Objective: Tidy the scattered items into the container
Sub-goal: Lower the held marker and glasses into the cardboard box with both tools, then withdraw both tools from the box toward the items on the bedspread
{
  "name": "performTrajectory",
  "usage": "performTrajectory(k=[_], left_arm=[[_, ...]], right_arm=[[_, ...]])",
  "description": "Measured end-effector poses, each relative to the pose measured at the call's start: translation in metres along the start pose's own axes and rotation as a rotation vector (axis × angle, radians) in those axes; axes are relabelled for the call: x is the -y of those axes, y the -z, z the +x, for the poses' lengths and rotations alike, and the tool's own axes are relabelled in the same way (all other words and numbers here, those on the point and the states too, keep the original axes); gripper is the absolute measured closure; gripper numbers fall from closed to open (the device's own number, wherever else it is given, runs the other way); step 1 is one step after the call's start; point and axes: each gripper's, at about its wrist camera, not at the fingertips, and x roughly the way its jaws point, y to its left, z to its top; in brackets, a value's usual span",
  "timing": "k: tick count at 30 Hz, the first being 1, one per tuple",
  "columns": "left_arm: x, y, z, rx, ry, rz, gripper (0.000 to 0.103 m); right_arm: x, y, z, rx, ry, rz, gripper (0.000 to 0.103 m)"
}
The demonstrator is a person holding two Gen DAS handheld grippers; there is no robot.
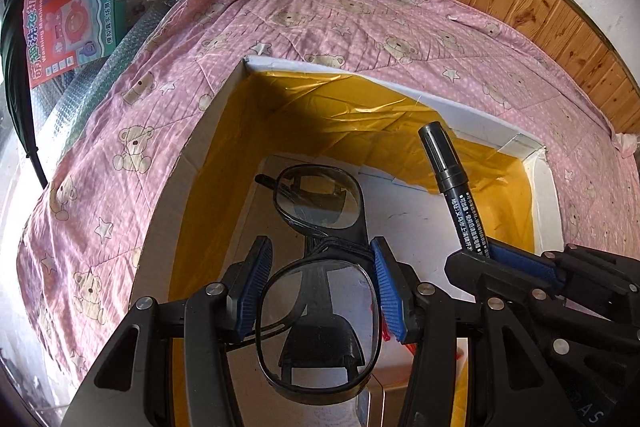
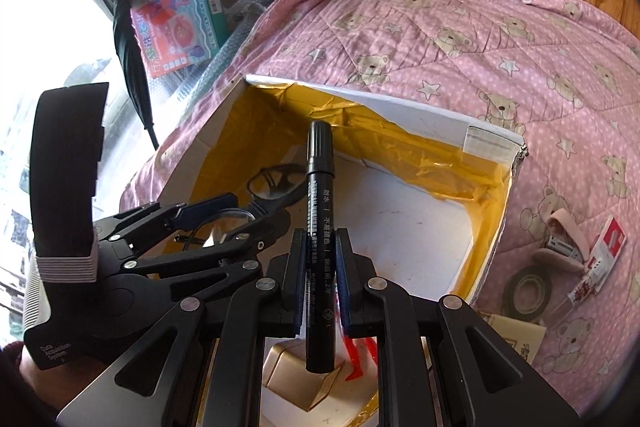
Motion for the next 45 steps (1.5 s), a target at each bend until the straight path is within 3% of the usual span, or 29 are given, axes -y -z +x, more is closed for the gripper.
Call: performTrajectory(k=[7, 15, 23, 45], left_arm=[[-0.006, 0.006, 0.001, -0.003, -0.016, -0.006, 0.051], [-0.019, 0.024, -0.031, 0.034, 0.026, -0.054, 0.051], [-0.005, 0.051, -0.059, 0.047, 0.065, -0.038, 0.051], [0.026, 0.106, -0.153, 0.166, 0.087, 0.026, 0.051]], right_arm=[[-0.005, 0.007, -0.016, 0.049, -0.02, 0.006, 0.083], [-0.008, 0.031, -0.042, 0.095, -0.058, 0.041, 0.083], [-0.016, 0.06, -0.059, 0.1, -0.089, 0.056, 0.083], [-0.043, 0.129, -0.127, 0.189, -0.182, 0.051, 0.083]])
